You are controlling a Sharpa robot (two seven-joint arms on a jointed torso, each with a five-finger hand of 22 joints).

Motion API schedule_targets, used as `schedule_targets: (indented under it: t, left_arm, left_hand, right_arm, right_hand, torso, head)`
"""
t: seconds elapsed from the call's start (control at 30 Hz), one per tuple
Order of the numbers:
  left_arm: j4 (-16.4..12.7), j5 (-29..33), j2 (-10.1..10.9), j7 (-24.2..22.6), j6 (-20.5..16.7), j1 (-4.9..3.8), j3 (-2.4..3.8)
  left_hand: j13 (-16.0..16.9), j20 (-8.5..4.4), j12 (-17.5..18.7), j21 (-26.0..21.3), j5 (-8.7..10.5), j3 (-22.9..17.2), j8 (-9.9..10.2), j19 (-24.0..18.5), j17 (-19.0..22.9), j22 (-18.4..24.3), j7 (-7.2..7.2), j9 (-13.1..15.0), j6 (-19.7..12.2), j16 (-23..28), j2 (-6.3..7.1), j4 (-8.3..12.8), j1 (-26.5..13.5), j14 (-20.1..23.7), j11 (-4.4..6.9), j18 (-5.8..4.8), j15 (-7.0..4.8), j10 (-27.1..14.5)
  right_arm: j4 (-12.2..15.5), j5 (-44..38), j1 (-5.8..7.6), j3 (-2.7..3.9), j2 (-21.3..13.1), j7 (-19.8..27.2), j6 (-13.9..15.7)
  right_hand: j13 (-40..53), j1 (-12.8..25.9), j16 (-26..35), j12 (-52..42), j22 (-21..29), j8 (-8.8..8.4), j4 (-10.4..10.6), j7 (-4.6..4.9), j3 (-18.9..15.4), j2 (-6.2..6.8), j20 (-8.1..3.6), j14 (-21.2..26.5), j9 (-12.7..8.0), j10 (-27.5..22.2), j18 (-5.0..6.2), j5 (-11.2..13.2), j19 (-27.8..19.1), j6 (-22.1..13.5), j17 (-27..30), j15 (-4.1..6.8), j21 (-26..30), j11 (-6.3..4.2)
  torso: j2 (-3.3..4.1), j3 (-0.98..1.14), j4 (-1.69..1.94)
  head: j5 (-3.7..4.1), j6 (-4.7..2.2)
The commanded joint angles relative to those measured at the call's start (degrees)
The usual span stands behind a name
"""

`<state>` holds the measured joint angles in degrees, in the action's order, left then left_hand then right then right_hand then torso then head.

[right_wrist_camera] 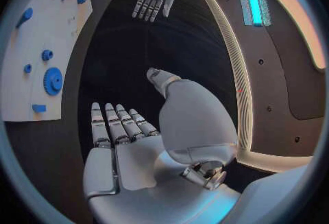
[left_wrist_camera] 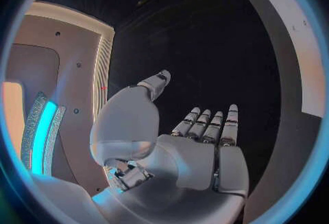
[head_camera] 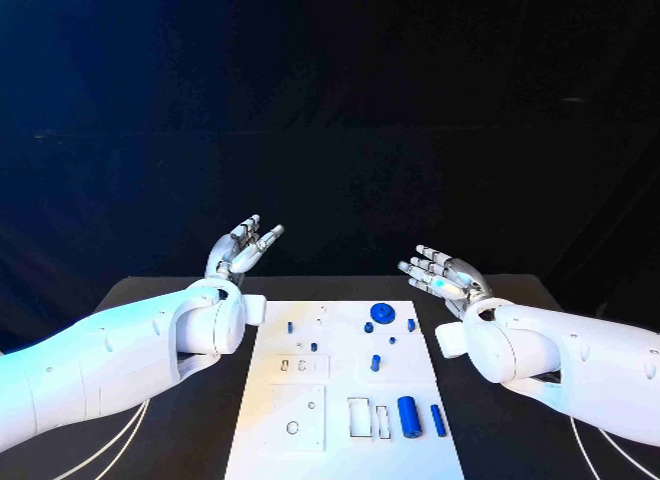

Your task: Assemble the parts on the task board

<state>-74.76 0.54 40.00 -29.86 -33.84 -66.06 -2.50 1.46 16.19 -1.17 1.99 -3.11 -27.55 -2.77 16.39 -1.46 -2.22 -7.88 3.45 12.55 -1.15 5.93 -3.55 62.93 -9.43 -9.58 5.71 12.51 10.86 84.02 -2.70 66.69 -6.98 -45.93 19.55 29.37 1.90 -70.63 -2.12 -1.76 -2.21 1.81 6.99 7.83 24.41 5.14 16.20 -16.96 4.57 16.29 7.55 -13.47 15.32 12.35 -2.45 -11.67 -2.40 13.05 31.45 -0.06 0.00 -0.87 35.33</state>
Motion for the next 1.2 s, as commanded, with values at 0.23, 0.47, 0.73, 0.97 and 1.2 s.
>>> schedule_targets:
  t: [0.23,0.47,0.73,0.97,1.2]
  left_arm:
    - [-2.5,-1.1,3.0,-1.4,7.6,-0.29,0.00]
    - [-4.7,-1.8,4.8,-2.2,8.4,-0.42,0.08]
    - [-7.6,-4.4,7.5,-0.9,10.8,-0.48,0.37]
    - [-11.4,-7.3,10.2,1.7,14.7,-0.50,0.61]
    - [-16.4,-8.5,13.1,4.1,17.1,-0.49,0.76]
  left_hand:
    - [0.3,0.54,-0.7,0.6,-0.11,0.0,-0.6,0.6,-0.6,-0.2,-5.18,0.4,2.2,-0.9,-0.32,-0.8,1.8,-3.0,-1.43,1.08,1.03,3.1]
    - [1.2,0.52,-1.8,5.3,-0.11,-0.9,-3.3,16.3,-3.1,-2.3,-7.80,2.1,11.2,-4.7,-0.33,-0.7,3.3,-19.2,-4.52,1.06,1.12,15.3]
    - [3.1,-1.59,-7.4,14.4,-0.12,-3.6,-12.1,35.4,-10.4,-5.3,-6.47,6.9,33.1,-14.9,0.67,0.7,4.0,-45.3,-1.62,4.92,-3.96,43.7]
    - [3.5,-5.31,-7.3,20.4,-0.12,-5.4,-14.4,43.0,-18.2,-7.7,-4.66,8.8,36.6,-22.8,2.41,2.0,4.5,-54.1,0.79,4.75,-7.31,50.6]
    - [3.6,-7.42,-5.7,28.8,-0.14,-5.8,-14.5,46.0,-28.3,-12.5,-3.97,10.5,36.9,-35.3,3.58,2.8,4.7,-57.2,1.81,4.54,-9.01,53.1]
  right_arm:
    - [-1.7,-23.0,2.71,-1.02,-1.1,-3.6,-5.2]
    - [-2.5,-36.2,4.14,-0.98,-1.1,-4.4,-3.0]
    - [-3.8,-51.6,5.85,-0.92,-0.5,-8.9,-4.5]
    - [-4.7,-64.7,7.11,-0.89,0.6,-14.0,-7.8]
    - [-4.2,-77.7,7.85,-0.88,1.6,-19.4,-12.4]
  right_hand:
    - [1.4,-7.9,-4.5,-2.1,-1.5,5.43,-4.6,7.10,3.1,1.25,0.42,-24.8,4.2,24.9,1.38,0.2,19.4,18.1,-3.1,-0.26,-4.8,0.59]
    - [1.9,-9.8,-7.2,-2.4,-2.2,9.09,-6.2,6.11,4.3,2.96,-0.31,-36.3,6.6,36.6,3.04,1.1,33.0,32.2,-4.3,1.98,-8.3,-1.37]
    - [2.0,-10.1,-11.2,-2.5,-4.8,10.86,-6.6,4.09,4.2,4.92,-4.61,-47.6,6.9,45.7,2.83,2.3,42.4,38.7,-7.9,5.93,-14.4,-4.18]
    - [2.2,-10.2,-17.0,-1.9,-11.6,10.94,-6.6,2.38,1.8,6.17,-8.59,-57.7,7.4,51.4,2.74,3.4,47.4,42.1,-15.1,9.51,-25.2,-6.52]
    - [3.2,-9.0,-31.5,-1.8,-21.1,10.09,-3.9,0.97,3.7,9.27,-10.89,-64.1,8.8,54.1,2.75,3.8,50.1,44.2,-30.9,11.60,-38.0,-8.06]
  torso:
    - [1.61,-0.33,-0.23]
    - [2.70,-0.31,0.38]
    - [4.16,-0.23,0.86]
    - [5.51,-0.38,1.12]
    - [7.18,-0.54,1.55]
  head:
    - [-0.19,1.04]
    - [0.31,1.14]
    - [0.56,1.16]
    - [1.13,1.19]
    - [1.87,1.27]
